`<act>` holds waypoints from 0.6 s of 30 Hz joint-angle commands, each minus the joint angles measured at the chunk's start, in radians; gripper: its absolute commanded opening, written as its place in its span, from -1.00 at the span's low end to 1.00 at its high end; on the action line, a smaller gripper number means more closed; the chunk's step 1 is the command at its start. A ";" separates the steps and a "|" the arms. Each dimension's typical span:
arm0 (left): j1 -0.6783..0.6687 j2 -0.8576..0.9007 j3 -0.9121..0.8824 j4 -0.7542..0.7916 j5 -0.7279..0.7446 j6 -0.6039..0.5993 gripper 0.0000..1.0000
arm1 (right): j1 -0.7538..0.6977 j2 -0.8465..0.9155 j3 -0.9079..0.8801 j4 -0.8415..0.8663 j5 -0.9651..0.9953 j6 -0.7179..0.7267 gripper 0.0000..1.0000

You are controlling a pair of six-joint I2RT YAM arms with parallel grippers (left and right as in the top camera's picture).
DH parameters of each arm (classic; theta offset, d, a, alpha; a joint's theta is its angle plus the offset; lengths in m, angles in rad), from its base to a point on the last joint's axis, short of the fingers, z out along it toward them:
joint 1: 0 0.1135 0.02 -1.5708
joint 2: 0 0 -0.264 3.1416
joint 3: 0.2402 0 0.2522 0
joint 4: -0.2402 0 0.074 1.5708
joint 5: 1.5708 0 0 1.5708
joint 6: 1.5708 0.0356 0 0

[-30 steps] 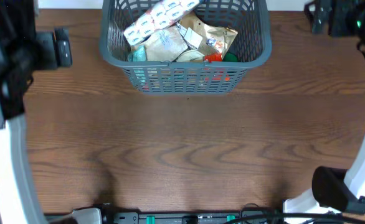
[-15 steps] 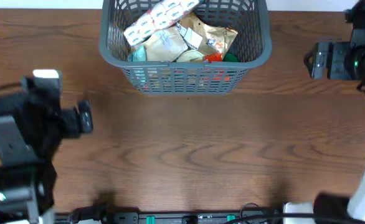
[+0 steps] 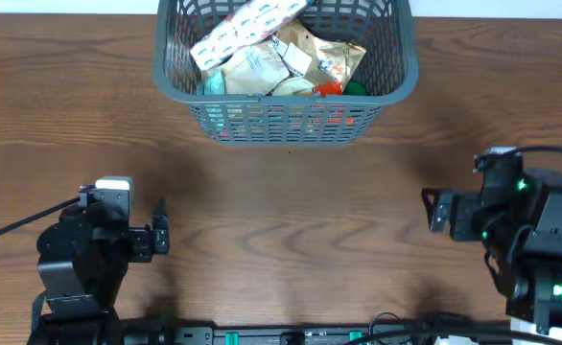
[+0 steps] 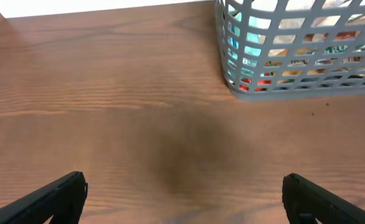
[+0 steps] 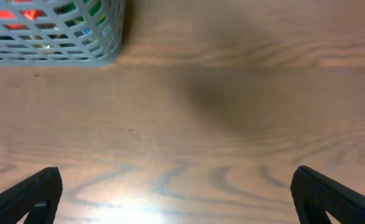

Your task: Pack container

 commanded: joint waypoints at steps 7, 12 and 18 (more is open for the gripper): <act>-0.007 -0.002 -0.002 -0.009 0.014 0.002 0.97 | 0.006 -0.090 -0.045 -0.003 -0.022 -0.010 0.99; -0.007 -0.002 -0.002 -0.021 0.014 0.002 0.97 | 0.006 -0.090 -0.045 -0.004 -0.022 -0.010 0.98; -0.007 -0.002 -0.002 -0.021 0.014 0.002 0.97 | 0.006 -0.090 -0.045 -0.004 -0.022 -0.010 0.99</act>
